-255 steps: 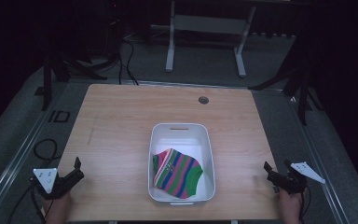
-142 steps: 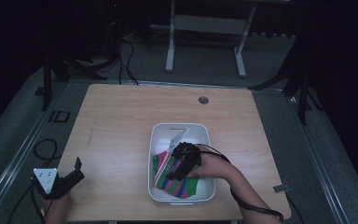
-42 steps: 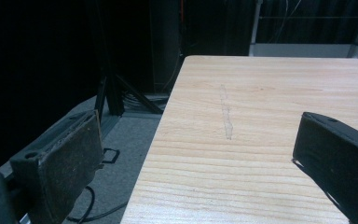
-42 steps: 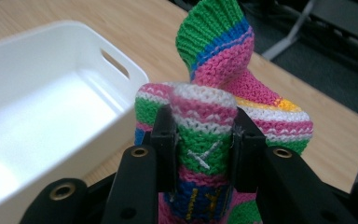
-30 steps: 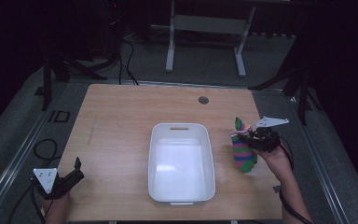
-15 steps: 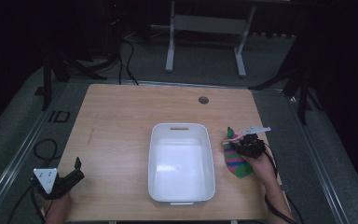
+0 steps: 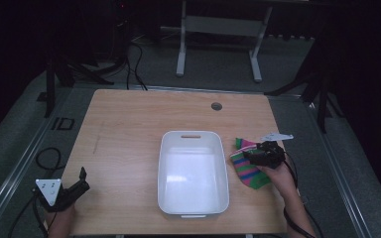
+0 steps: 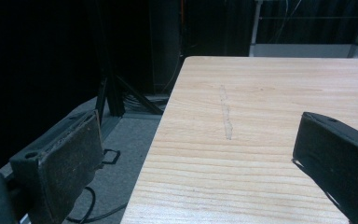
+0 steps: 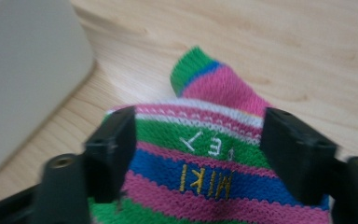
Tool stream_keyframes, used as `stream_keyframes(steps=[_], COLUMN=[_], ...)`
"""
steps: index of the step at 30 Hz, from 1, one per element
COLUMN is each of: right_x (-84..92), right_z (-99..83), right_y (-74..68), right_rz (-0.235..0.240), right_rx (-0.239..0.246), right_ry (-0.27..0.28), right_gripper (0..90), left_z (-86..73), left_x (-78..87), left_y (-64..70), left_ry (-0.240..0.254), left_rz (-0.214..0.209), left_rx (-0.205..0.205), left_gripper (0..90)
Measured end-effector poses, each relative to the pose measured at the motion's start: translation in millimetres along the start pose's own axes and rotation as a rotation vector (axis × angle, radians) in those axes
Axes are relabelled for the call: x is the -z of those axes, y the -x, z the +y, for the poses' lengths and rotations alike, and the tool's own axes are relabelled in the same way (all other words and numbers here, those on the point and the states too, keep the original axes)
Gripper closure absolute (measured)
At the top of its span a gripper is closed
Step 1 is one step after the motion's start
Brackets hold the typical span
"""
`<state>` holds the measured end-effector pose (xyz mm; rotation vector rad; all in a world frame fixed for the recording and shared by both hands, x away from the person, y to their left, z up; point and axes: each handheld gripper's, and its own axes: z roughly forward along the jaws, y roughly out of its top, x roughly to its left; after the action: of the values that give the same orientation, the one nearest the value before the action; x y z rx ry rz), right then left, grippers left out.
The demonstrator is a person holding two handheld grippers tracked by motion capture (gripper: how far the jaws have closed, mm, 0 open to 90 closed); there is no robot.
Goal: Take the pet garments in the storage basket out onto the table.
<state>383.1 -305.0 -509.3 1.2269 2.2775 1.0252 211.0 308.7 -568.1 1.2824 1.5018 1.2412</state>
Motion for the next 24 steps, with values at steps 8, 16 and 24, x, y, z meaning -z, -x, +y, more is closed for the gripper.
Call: stream_keyframes(steps=[8, 16, 24], right_x=[33.8, 61.3, 71.4], right_z=[-7.4, -36.7, -74.1], right_y=[0.6, 4.6, 8.6], right_rz=[0.015, -0.042, -0.1], right_rx=[0.017, -0.016, -0.038], right_ry=[0.053, 0.165, 0.178], right_gripper=[10.3, 10.3, 10.3], left_z=[0.0, 0.0, 0.0], left_x=[0.0, 0.0, 0.0], left_y=[0.0, 0.0, 0.0], left_ry=[0.0, 0.0, 0.0], left_rz=[0.0, 0.0, 0.001], left_rx=[-0.001, 0.0, 0.0], left_gripper=[2.0, 2.0, 2.0])
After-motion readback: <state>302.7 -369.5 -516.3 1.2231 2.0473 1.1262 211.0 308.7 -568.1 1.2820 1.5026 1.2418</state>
